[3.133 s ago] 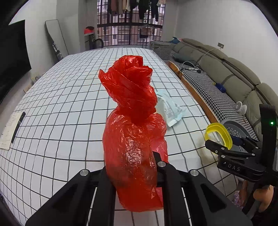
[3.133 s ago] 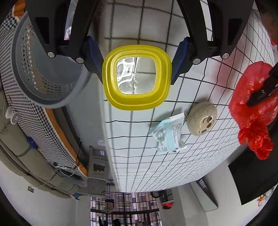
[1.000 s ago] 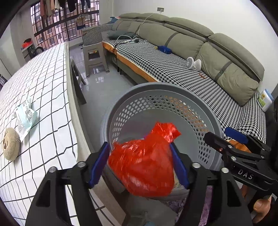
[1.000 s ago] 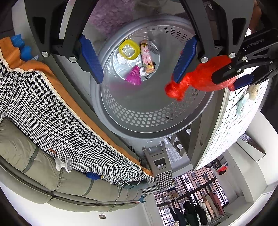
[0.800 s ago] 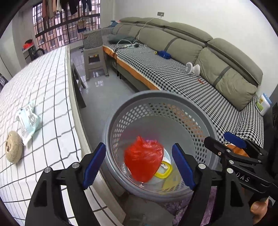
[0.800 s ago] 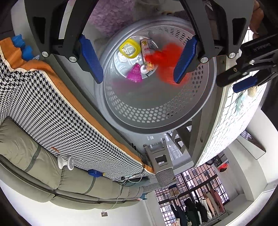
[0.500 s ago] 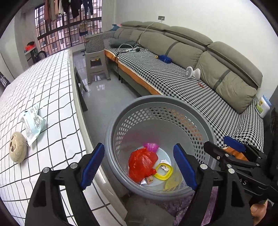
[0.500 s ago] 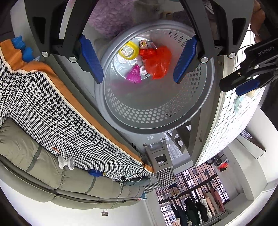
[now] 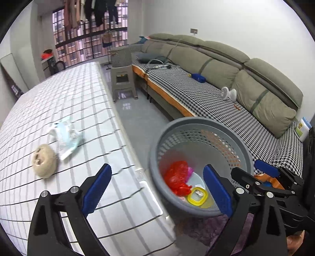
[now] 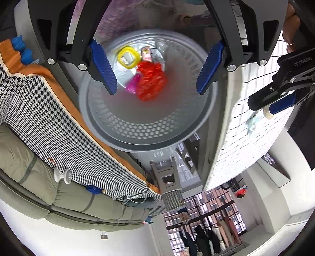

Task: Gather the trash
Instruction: 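Move both tools back from the basket toward the plush sloth and wrapper, then grasp the beige plush sloth with the left gripper while the right gripper grasps the white wrapper packet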

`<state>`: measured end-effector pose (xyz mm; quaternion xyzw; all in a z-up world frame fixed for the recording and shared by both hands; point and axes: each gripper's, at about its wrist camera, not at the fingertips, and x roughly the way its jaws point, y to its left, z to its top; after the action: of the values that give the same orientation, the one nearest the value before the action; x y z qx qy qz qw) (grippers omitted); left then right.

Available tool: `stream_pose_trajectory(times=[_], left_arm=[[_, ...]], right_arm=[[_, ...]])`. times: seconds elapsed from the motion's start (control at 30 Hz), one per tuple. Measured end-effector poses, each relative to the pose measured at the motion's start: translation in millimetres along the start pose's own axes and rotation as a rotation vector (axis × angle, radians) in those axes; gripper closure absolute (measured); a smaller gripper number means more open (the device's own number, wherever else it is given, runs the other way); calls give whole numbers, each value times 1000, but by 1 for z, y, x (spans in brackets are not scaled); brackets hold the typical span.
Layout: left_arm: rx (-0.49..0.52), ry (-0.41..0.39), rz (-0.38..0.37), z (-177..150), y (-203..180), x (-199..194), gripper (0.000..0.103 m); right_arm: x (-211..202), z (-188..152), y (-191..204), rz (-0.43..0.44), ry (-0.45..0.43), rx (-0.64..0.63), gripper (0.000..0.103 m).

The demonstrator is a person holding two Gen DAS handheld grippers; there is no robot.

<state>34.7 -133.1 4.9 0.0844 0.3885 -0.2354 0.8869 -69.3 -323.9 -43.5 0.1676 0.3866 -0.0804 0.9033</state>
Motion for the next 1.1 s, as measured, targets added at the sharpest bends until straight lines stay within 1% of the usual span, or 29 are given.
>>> stream_pose_trajectory(times=[0.13,0.27,0.47,0.67,0.77,0.93,1.1], left_arm=[[-47,-17,44,-4,29,-13,8],[-103,-17,95,-10,63,-21,8],[-187,7,202,-18,118,-21,8],[-270,25,282,-26,172,-16,8],[-296,39,300,-26,191,-10,8],[-324,60,299,-21,214,3,8],[-323,75,293,-15,221,23,8]], right_arm=[[2,0,26,38,-6,-35,24],[9,2,52,80,-1,-64,24],[29,11,93,151,18,-109,24],[44,22,127,189,24,-159,24],[51,28,139,199,25,-174,24],[62,33,149,212,34,-187,24],[75,36,155,214,57,-192,24]])
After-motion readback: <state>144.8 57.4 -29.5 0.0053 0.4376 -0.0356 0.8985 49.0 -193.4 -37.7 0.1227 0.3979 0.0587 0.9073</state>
